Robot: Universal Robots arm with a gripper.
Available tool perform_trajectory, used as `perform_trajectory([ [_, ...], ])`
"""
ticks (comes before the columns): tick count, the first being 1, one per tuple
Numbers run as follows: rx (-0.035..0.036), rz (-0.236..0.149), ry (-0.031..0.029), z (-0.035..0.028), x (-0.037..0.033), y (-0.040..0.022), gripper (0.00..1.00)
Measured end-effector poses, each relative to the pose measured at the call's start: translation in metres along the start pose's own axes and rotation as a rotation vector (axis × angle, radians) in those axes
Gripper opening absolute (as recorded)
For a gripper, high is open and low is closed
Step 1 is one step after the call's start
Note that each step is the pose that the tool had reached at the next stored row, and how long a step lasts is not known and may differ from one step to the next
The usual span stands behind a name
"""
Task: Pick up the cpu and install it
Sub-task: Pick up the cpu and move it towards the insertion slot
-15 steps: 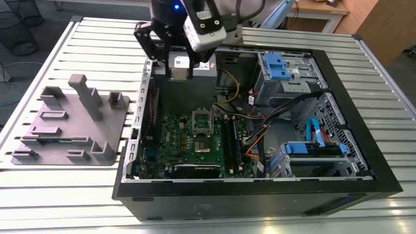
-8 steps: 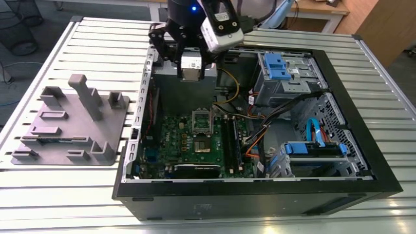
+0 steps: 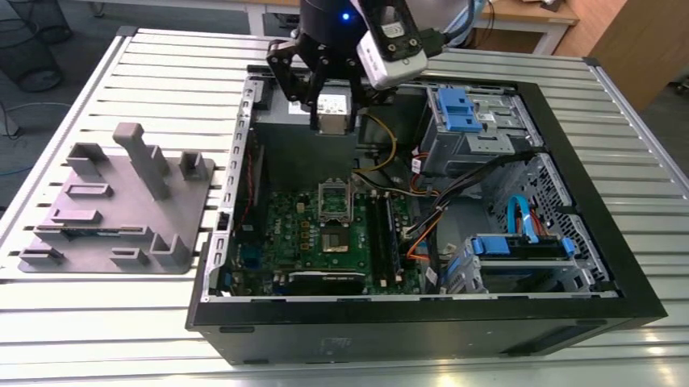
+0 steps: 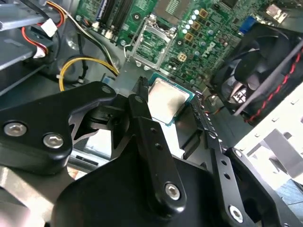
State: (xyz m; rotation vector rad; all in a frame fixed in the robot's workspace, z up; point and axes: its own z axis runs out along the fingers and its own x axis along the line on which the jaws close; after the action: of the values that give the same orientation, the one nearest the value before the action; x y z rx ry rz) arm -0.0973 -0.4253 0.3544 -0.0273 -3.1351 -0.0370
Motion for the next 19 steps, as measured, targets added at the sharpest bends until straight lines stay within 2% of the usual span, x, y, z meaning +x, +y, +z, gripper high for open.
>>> perform_trajectory([
  [3,0.0,0.0,0.0,0.0,-0.0027,0.0,0.47],
  [12,0.0001,0.0,0.0,0.0,-0.003,-0.0003,0.47],
  [16,0.0002,0.0,0.0001,0.001,-0.003,-0.0047,0.47],
  [19,0.0,0.0,0.0,0.004,-0.0031,-0.0098,0.47],
])
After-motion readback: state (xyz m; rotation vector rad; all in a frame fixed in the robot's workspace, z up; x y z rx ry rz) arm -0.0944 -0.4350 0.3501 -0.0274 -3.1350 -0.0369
